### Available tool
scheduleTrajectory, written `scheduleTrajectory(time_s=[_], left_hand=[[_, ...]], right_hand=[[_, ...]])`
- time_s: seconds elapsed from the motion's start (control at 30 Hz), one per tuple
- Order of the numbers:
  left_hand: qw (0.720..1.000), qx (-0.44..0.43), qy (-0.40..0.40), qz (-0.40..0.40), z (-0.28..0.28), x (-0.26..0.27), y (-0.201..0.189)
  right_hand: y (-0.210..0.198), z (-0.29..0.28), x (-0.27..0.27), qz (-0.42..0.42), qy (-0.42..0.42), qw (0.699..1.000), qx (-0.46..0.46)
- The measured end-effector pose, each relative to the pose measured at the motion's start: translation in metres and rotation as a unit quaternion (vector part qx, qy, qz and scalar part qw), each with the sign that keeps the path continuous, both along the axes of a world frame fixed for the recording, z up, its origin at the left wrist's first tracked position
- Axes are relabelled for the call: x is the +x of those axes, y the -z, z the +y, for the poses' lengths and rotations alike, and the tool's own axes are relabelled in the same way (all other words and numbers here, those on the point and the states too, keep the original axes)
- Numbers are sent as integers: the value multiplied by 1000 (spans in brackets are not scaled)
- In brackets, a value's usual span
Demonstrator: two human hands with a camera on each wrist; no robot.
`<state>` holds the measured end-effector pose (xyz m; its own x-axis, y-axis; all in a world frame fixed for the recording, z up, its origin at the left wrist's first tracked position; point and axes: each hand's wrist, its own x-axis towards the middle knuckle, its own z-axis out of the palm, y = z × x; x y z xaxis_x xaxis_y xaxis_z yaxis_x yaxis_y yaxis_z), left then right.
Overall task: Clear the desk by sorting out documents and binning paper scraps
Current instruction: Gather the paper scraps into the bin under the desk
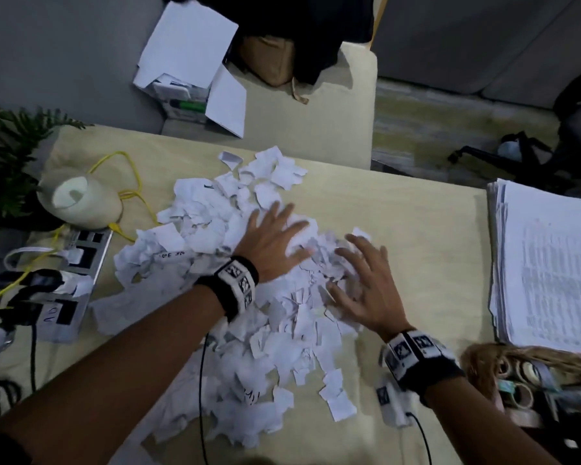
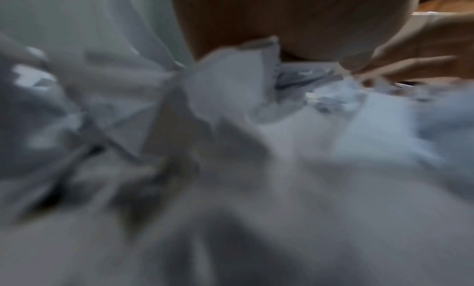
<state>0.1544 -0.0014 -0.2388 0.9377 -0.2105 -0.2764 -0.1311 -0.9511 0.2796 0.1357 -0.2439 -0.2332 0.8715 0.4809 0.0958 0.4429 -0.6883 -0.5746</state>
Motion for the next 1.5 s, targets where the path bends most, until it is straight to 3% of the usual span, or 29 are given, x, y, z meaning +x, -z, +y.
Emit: scheduleTrajectory(time_s=[0.13,0.3,0.4,0.53,0.7,0.83,0.97,1.1,1.2,1.3,1.4,1.5], left_hand=[[999,-19,29,-9,-8,-44,-6],[994,-38,23,-101,-8,-81,-7],[997,-29,0,-69,-1,-92,-2],[998,13,47,-31,7,-95,9],[993,24,46,-103,10,-85,6],[987,-33,51,-150,14,-72,-7],[970,-133,-1,-202,12,-65,-31],[954,-196,-22,-224,5,-65,-51],[951,-232,-9,-205,-6,-64,-58],[956,-229,-3,-181,-21,-63,-58],[966,-220,-31,-135,-36,-66,-59],[970,-221,-46,-95,-48,-71,-61]], right_hand=[[4,-3,14,95,35,992,-76],[4,16,20,108,-94,978,-154],[1,19,-10,81,-151,969,-178],[9,21,-49,38,-147,972,-177],[18,14,-76,-69,-127,982,-117],[14,13,-85,-75,-122,984,-104],[2,16,-90,20,-37,996,-77],[-12,16,-83,80,128,988,-11],[-27,6,-80,58,277,954,97],[-39,-13,-87,105,378,909,138],[-49,-27,-101,170,392,901,70],[-45,-35,-114,179,350,919,-5]])
